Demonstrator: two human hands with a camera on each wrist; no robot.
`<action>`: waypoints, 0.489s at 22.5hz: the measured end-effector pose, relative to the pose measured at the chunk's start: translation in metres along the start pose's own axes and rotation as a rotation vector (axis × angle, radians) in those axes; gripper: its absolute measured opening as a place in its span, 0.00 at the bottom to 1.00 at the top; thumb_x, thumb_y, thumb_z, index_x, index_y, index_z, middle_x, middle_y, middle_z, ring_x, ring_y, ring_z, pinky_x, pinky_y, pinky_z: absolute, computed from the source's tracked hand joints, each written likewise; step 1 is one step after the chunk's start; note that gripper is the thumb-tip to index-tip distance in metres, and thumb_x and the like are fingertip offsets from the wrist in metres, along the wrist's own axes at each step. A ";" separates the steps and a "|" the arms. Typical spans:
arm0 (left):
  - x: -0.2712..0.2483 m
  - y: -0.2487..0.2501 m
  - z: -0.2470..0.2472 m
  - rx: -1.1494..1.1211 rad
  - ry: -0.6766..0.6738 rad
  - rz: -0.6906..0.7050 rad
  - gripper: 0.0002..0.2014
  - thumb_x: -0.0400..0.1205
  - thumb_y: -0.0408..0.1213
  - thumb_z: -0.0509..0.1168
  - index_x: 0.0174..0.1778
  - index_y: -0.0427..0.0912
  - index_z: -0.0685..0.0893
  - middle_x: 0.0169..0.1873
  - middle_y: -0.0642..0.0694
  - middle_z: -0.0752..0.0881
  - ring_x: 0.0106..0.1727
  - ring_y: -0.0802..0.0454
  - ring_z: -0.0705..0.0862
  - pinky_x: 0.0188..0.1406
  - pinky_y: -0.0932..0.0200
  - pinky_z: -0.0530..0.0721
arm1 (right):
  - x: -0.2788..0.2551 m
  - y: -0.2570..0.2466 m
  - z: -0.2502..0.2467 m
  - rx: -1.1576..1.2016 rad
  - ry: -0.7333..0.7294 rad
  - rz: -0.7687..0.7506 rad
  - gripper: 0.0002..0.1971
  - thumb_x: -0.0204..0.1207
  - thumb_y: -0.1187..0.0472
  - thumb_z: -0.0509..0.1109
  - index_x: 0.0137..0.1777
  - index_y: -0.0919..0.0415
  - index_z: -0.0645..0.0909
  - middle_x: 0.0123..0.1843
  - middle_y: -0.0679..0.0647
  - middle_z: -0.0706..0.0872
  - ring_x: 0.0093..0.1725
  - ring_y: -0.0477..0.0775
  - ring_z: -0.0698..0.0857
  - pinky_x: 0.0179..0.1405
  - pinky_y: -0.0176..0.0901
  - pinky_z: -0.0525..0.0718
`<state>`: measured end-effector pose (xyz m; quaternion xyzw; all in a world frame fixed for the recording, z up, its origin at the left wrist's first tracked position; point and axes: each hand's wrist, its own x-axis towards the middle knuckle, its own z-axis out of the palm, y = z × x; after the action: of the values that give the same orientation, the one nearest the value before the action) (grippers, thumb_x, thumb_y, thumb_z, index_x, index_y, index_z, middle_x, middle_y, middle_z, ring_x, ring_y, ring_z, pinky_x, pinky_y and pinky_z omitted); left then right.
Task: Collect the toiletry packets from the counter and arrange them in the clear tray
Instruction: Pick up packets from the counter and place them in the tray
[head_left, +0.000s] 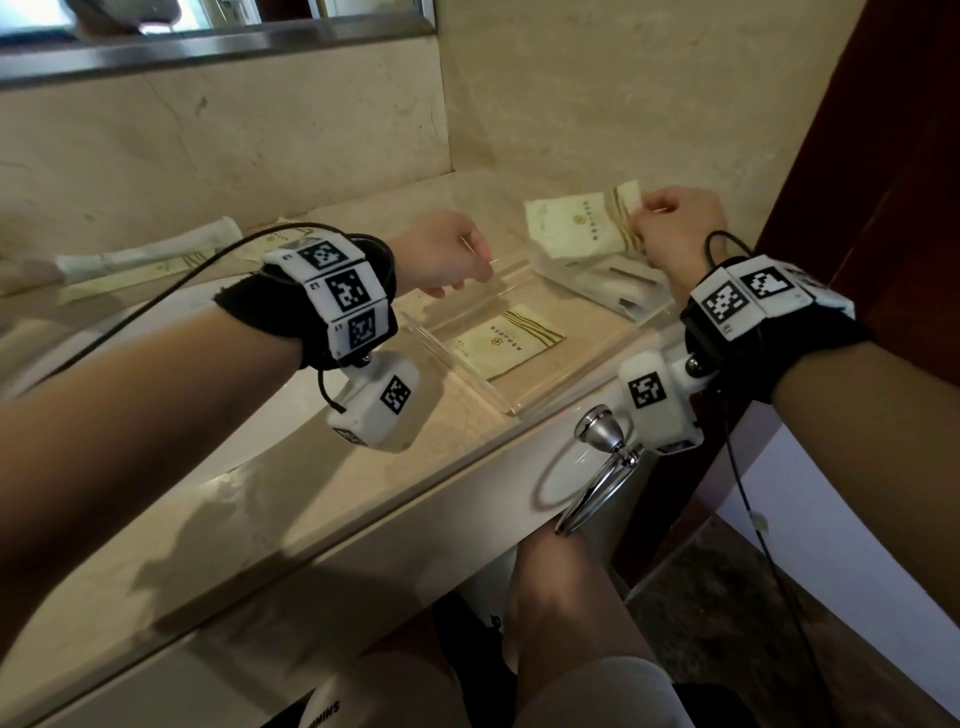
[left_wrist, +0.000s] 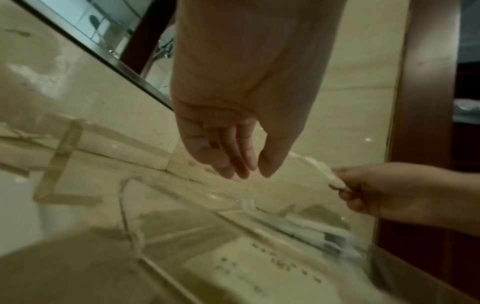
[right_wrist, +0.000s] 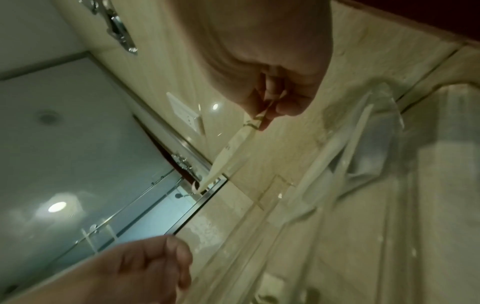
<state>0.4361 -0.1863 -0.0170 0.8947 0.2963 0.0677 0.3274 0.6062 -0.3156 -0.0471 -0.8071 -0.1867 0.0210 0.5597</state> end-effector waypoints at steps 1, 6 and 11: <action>0.002 -0.002 0.001 0.092 -0.016 0.020 0.04 0.79 0.34 0.66 0.46 0.44 0.78 0.38 0.51 0.78 0.33 0.58 0.76 0.26 0.65 0.75 | 0.005 0.000 -0.005 0.001 0.052 0.020 0.16 0.75 0.62 0.65 0.62 0.58 0.84 0.46 0.51 0.82 0.45 0.50 0.80 0.44 0.42 0.83; 0.007 -0.011 0.001 0.345 -0.017 0.060 0.08 0.78 0.32 0.65 0.52 0.42 0.83 0.45 0.50 0.78 0.45 0.51 0.77 0.44 0.58 0.75 | 0.009 0.000 -0.014 -0.033 0.006 0.075 0.15 0.76 0.63 0.66 0.62 0.60 0.83 0.39 0.52 0.83 0.34 0.49 0.79 0.33 0.38 0.82; 0.004 -0.014 0.001 0.290 -0.049 0.047 0.07 0.81 0.31 0.60 0.51 0.44 0.80 0.49 0.47 0.81 0.45 0.51 0.78 0.38 0.61 0.74 | -0.027 -0.001 0.004 -0.095 -0.381 0.112 0.12 0.78 0.67 0.68 0.61 0.63 0.81 0.31 0.52 0.78 0.09 0.38 0.73 0.09 0.24 0.72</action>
<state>0.4333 -0.1759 -0.0264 0.9406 0.2738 0.0101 0.2004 0.5800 -0.3202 -0.0524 -0.8230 -0.2450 0.1956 0.4737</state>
